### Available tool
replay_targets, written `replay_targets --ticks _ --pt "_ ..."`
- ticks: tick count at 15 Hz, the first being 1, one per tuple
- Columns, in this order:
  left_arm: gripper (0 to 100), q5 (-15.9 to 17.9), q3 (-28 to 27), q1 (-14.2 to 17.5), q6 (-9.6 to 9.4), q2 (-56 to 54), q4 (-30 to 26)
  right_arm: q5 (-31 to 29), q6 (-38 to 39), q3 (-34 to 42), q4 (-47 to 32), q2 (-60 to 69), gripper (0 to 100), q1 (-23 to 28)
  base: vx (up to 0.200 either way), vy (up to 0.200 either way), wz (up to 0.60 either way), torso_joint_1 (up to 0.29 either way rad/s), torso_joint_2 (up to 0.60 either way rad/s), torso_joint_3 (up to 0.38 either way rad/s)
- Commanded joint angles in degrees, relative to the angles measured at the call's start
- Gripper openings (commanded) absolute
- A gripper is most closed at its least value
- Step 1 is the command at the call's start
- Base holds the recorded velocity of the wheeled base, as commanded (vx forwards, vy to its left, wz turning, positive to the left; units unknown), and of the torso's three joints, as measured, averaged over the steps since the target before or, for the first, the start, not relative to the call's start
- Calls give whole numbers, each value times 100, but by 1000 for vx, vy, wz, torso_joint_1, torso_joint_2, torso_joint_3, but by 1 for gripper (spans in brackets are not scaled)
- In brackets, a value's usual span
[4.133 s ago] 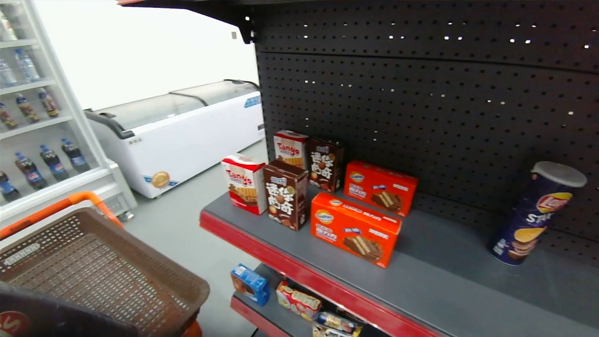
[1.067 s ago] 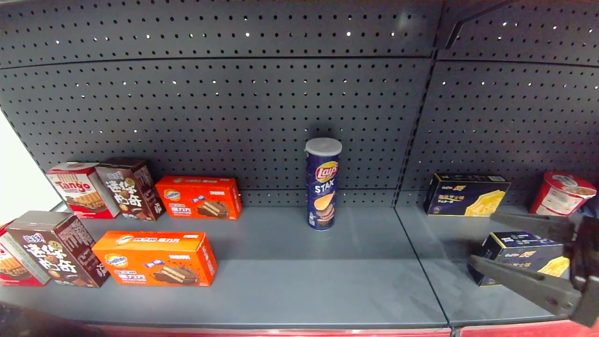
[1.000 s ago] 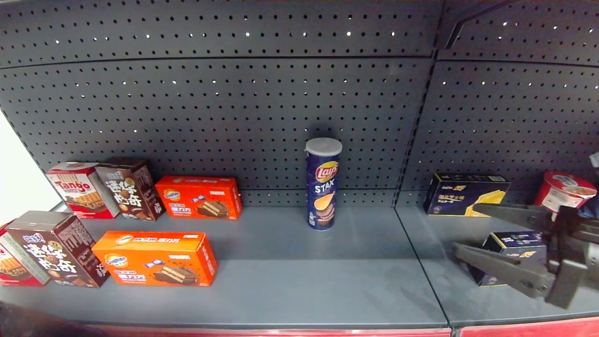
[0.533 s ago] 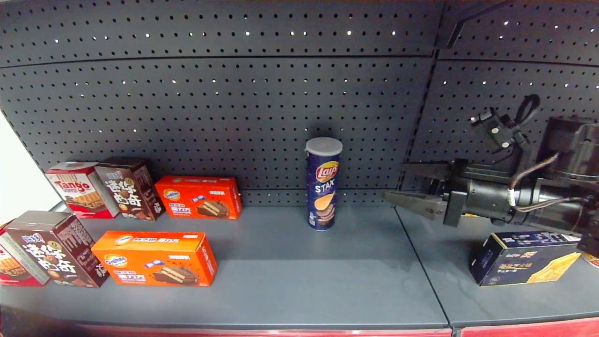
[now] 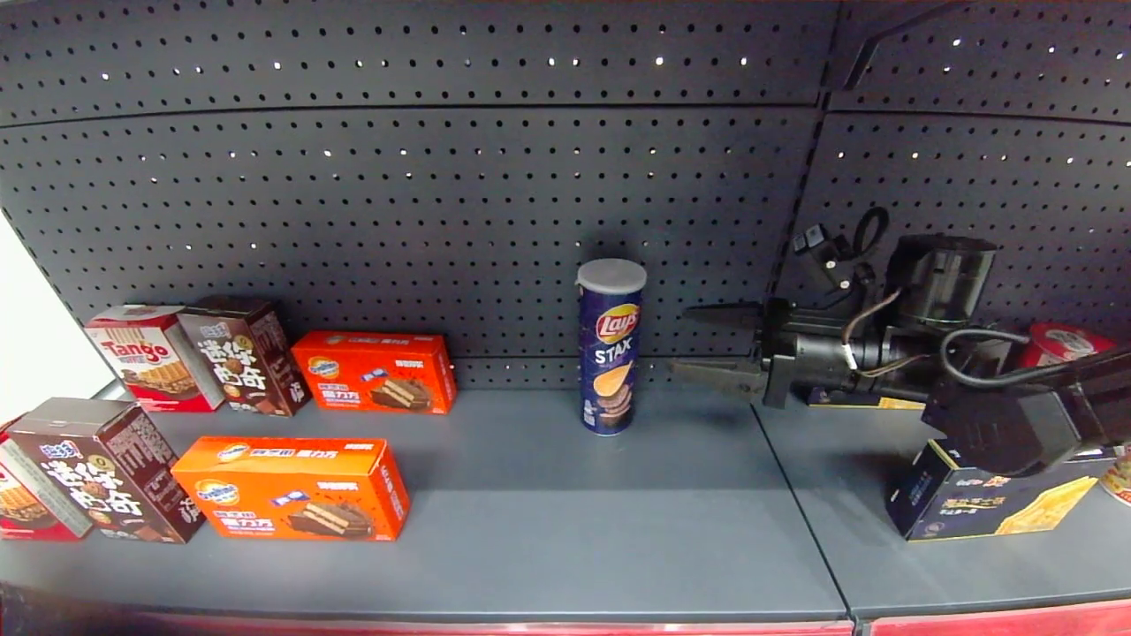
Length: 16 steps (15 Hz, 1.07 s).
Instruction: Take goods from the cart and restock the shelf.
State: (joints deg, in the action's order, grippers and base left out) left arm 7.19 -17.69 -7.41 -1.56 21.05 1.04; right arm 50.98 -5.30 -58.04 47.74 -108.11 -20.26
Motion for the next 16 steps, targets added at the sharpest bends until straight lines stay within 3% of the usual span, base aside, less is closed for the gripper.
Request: replay_targets --ticks 1,16 --pt "0 1 2 -23 -2 -14 2 131 12 -287 43 -554 100 5 0 0 0 0 0 0" --pt "0 1 -77 -94 -2 -66 -341 61 47 -1834 7 -2118 100 -215 0 0 0 0 0 0"
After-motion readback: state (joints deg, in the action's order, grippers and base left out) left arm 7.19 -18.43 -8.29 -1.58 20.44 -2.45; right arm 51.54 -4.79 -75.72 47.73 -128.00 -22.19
